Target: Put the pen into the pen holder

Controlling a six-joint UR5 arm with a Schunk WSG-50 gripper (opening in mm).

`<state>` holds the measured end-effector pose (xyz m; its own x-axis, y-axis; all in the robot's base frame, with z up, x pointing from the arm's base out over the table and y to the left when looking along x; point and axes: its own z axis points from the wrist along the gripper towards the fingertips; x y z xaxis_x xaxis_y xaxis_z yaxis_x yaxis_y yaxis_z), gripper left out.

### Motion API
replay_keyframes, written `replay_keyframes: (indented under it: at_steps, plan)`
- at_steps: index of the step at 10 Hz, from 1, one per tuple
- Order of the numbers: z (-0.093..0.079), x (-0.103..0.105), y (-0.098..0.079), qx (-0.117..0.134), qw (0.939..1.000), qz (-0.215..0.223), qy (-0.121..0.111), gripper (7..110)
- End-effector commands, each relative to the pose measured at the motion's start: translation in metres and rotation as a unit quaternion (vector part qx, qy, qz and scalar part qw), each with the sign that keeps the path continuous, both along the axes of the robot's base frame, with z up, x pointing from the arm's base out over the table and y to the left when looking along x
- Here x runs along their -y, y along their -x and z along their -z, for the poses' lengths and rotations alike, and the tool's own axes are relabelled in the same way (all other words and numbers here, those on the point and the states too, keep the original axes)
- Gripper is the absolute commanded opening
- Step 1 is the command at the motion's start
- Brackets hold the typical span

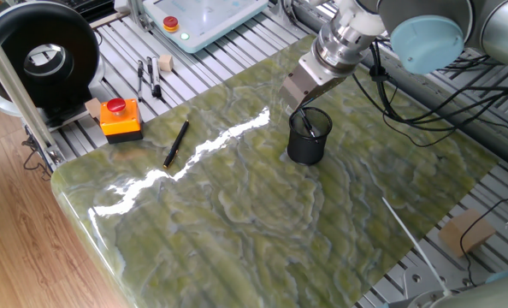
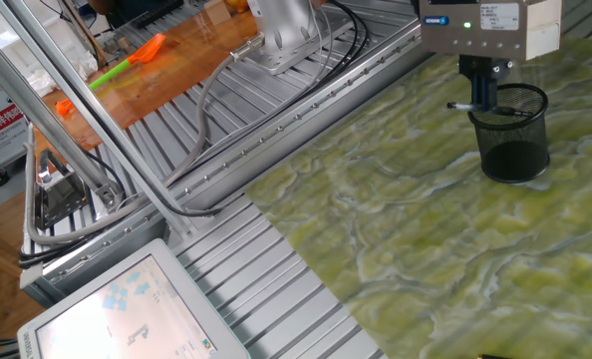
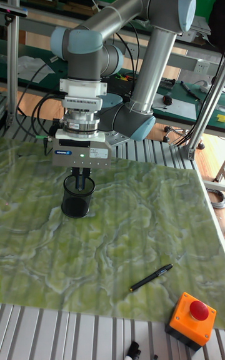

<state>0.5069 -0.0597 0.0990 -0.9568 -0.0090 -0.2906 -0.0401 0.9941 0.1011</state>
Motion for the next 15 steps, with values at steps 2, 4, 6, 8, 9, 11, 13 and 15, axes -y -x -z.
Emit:
replay_keyframes:
  at_steps: [2,4,6,8,9,11,13,15]
  plan:
    - [-0.001,0.001,0.003,-0.007,1.0000,-0.004,-0.002,7]
    - [-0.001,-0.003,0.004,-0.008,0.9998,-0.017,-0.008,7]
    - [-0.003,-0.004,-0.002,0.004,0.9995,-0.030,-0.008,7]
    - [-0.003,-0.001,-0.003,0.006,0.9996,-0.027,-0.004,7]
    - [-0.003,-0.001,-0.003,0.006,0.9996,-0.026,-0.003,22]
    - [-0.004,0.001,-0.005,0.009,0.9997,-0.024,-0.001,22]
    - [-0.006,-0.004,-0.005,0.012,0.9994,-0.032,-0.010,22]
    - [-0.012,-0.013,-0.001,0.000,0.9987,-0.046,-0.022,44]
